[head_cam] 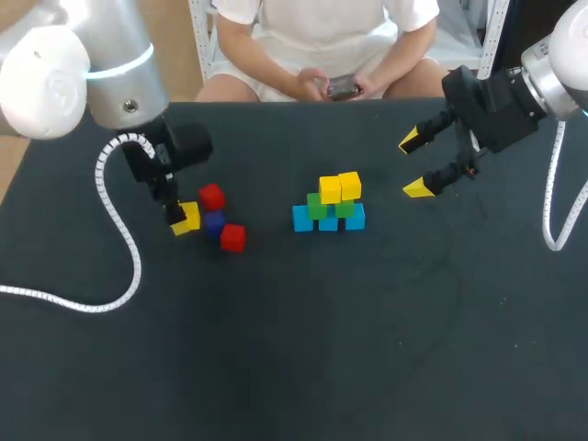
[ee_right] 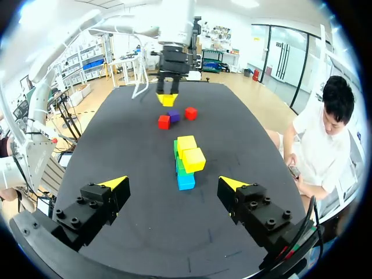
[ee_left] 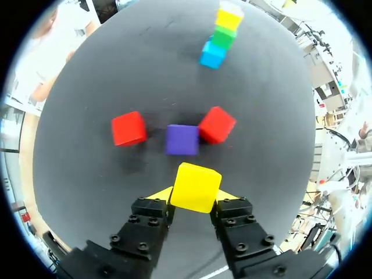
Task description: Place the blue cubes, place green cubes on the blue cubes, place the yellow cubes on the green cubes, then place the red cubes on the yellow cubes, and place purple cube on the red cubes.
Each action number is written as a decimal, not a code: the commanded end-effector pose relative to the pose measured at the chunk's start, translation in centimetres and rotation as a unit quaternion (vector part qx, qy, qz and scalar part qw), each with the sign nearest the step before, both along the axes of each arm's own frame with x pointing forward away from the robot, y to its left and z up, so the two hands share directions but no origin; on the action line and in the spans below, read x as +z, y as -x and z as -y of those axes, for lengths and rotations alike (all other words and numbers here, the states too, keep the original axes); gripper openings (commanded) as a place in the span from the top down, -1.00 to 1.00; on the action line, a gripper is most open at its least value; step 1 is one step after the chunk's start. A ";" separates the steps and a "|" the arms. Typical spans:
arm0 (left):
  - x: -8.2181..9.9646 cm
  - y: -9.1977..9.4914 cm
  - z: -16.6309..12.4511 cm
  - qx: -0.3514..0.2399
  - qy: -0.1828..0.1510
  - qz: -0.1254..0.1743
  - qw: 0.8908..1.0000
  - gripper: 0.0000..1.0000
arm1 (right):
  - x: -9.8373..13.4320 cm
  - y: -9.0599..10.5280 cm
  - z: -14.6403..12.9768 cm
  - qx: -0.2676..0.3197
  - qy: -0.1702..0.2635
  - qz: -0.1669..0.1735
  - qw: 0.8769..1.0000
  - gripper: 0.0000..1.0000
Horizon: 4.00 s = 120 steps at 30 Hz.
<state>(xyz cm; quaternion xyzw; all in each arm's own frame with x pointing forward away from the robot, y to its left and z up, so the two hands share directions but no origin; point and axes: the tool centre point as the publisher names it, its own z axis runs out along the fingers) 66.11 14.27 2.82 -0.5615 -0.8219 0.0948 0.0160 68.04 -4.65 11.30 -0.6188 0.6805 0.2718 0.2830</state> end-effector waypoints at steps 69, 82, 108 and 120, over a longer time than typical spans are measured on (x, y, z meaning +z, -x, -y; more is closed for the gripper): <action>-3.3 13.5 16.9 -0.023 -0.001 0.047 0.999 1.00 | 0.0 0.1 0.0 -0.001 0.000 0.001 1.000 -1.00; -3.4 13.1 17.0 -0.020 0.008 0.047 0.999 -1.00 | 0.0 0.1 0.0 -0.001 0.000 0.001 1.000 -1.00; -1.4 12.6 14.3 -0.014 0.120 0.089 0.989 -1.00 | 0.0 0.1 0.0 -0.001 0.000 0.001 1.000 -1.00; -2.0 12.2 15.6 -0.010 0.139 0.094 0.986 -1.00 | 0.0 0.1 0.0 -0.001 0.000 0.001 1.000 -1.00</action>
